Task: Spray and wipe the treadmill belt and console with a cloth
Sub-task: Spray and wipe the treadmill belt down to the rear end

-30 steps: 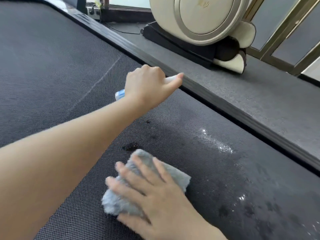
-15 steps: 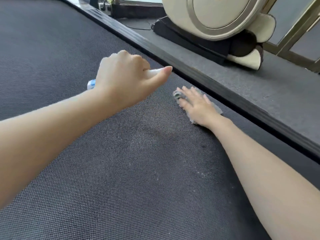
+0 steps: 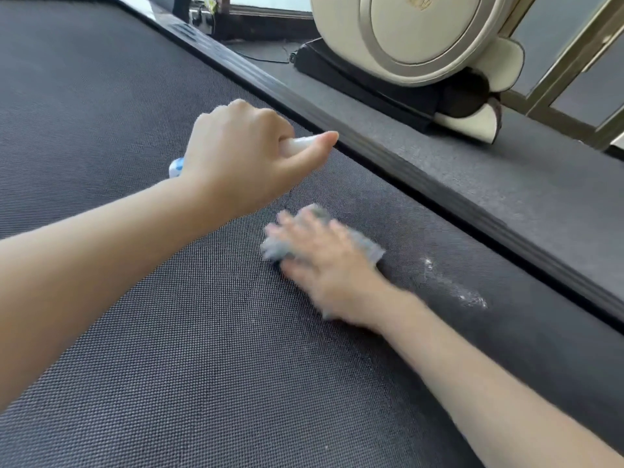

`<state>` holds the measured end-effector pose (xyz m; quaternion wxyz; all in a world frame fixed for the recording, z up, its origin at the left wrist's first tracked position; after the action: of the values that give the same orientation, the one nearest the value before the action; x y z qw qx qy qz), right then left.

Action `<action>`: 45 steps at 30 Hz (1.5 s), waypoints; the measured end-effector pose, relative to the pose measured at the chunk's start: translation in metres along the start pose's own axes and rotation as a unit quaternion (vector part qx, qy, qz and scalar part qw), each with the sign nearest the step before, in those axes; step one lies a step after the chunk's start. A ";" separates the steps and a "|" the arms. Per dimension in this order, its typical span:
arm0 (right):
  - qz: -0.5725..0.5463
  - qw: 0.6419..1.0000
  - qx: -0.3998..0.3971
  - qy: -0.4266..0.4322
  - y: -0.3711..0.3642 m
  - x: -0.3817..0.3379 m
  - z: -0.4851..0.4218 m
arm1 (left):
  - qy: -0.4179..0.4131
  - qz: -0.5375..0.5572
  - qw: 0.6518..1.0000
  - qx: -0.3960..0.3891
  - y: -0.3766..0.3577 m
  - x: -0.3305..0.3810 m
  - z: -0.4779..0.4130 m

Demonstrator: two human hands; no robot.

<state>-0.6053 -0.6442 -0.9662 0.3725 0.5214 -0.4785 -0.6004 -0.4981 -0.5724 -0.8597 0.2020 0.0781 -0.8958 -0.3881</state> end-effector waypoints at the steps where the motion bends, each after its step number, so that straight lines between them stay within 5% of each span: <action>1: -0.010 0.998 -0.010 0.064 -0.009 -0.035 0.019 | -0.001 -0.001 1.000 0.000 0.001 0.002 0.000; 4: 0.006 0.982 -0.040 0.183 -0.032 -0.093 0.067 | 0.000 0.000 1.000 -0.001 0.003 0.002 0.003; 8: 0.037 0.977 -0.050 0.205 -0.027 -0.077 0.056 | -0.007 -0.002 1.000 -0.007 0.003 0.003 0.007; 15: 0.014 0.999 -0.013 -0.035 0.011 0.060 -0.008 | 0.002 -0.009 1.000 -0.026 -0.007 0.006 0.011; 19: -0.010 0.967 0.042 -0.251 0.038 0.151 0.002 | 0.004 -0.008 1.000 -0.026 -0.009 0.012 0.010; 24: -0.018 0.949 0.051 -0.312 0.039 0.159 0.001 | 0.012 -0.012 1.000 -0.021 -0.001 0.011 0.008; 26: 0.004 0.967 0.028 -0.252 0.031 0.127 -0.003 | 0.011 -0.011 1.000 -0.013 0.004 0.011 0.005; 29: 0.028 0.998 0.011 -0.052 0.004 0.044 0.016 | 0.007 -0.004 1.000 -0.005 0.011 0.014 0.003; 33: -0.004 0.986 -0.059 0.157 -0.030 -0.069 0.078 | 0.004 -0.003 1.000 -0.003 0.012 0.018 0.003; 36: 0.033 0.976 -0.067 0.203 -0.029 -0.074 0.083 | -0.001 -0.008 1.000 -0.005 0.009 0.019 0.005; 41: 0.025 0.999 -0.024 0.002 -0.004 0.035 0.004 | 0.010 -0.021 1.000 -0.008 0.006 0.016 0.009; 45: 0.007 0.974 0.035 -0.224 0.025 0.146 -0.014 | 0.019 -0.024 0.999 -0.011 0.008 0.008 0.013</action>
<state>-0.6192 -0.7913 -0.9815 0.2412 0.3827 -0.5737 -0.6828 -0.5109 -0.5611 -0.8598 0.2103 0.1048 -0.8852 -0.4016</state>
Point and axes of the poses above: each hand's wrist, its own z-axis away from the middle knuckle, its own y-axis out of the back of the hand, x = y × z, the point moved 6 cm from there along -z, towards the middle knuckle, and after that the axes turned 3 degrees about -y, right-handed, at the moved point
